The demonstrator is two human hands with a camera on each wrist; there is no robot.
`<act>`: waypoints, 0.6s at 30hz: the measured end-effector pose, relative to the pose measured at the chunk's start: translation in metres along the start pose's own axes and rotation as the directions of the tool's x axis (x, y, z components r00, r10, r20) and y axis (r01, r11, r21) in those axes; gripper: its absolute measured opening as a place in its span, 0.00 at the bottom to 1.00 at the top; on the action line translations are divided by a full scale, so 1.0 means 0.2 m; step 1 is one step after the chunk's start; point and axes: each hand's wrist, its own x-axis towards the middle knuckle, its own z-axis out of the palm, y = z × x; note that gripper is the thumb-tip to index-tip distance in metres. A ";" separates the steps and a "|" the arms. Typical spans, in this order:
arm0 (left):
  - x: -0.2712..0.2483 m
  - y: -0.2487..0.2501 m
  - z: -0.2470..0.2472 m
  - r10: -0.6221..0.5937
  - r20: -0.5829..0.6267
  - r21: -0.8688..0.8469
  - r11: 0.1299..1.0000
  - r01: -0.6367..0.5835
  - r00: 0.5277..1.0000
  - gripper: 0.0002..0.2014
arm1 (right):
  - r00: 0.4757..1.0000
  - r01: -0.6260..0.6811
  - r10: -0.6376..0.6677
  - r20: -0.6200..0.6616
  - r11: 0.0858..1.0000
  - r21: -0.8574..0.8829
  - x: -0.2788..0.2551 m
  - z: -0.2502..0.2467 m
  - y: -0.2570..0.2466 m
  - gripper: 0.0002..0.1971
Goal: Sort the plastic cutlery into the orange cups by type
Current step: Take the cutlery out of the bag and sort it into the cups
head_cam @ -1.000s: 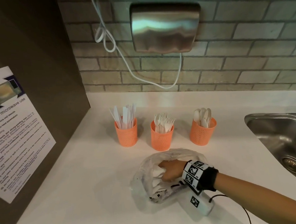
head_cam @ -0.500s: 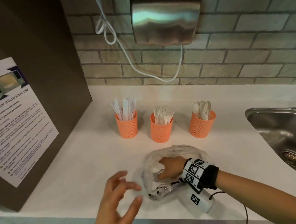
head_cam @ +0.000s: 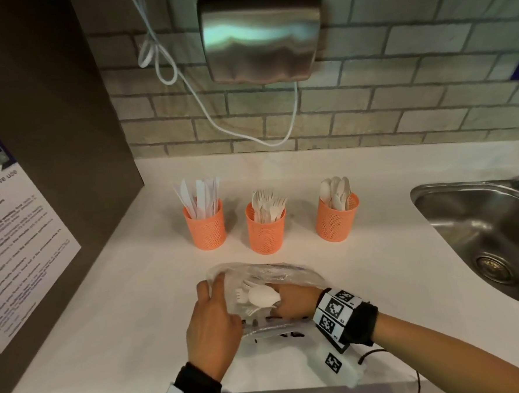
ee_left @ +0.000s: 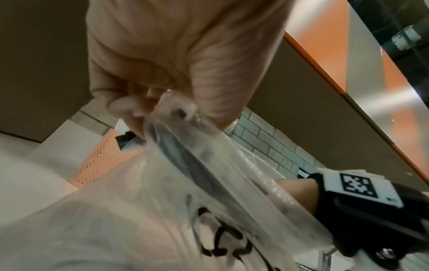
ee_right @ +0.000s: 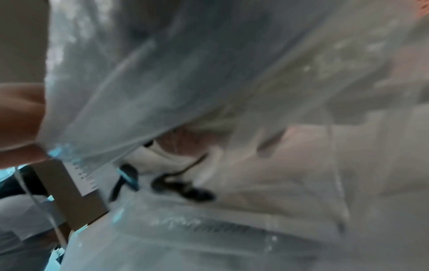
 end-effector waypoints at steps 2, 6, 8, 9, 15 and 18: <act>-0.01 0.00 0.00 -0.017 0.034 0.017 1.000 0.016 0.999 0.34 | 0.999 0.028 -0.029 0.016 0.998 0.056 -0.01 -0.02 0.01 0.25; 0.06 0.02 -0.03 -0.067 -0.009 -0.014 0.998 0.067 0.998 0.31 | 0.992 0.122 -0.119 -0.032 0.988 0.094 -0.04 -0.03 0.02 0.26; 0.08 0.01 -0.03 -0.091 0.026 0.039 0.995 0.090 0.996 0.32 | 0.978 0.165 -0.138 -0.157 0.970 0.177 -0.05 -0.06 0.02 0.24; 0.07 0.01 -0.03 -0.098 0.054 0.075 0.993 0.094 0.994 0.33 | 0.962 0.208 -0.149 -0.229 0.944 0.257 -0.05 -0.09 0.03 0.19; 0.09 0.04 0.00 -0.113 0.082 0.024 0.993 0.111 0.990 0.33 | 0.893 0.361 -0.159 -0.420 0.810 0.462 -0.07 -0.14 0.03 0.15; 0.13 0.07 0.01 -0.093 0.064 0.015 0.996 0.092 0.994 0.33 | 0.840 0.479 -0.165 -0.517 0.673 0.563 -0.11 -0.18 -0.02 0.09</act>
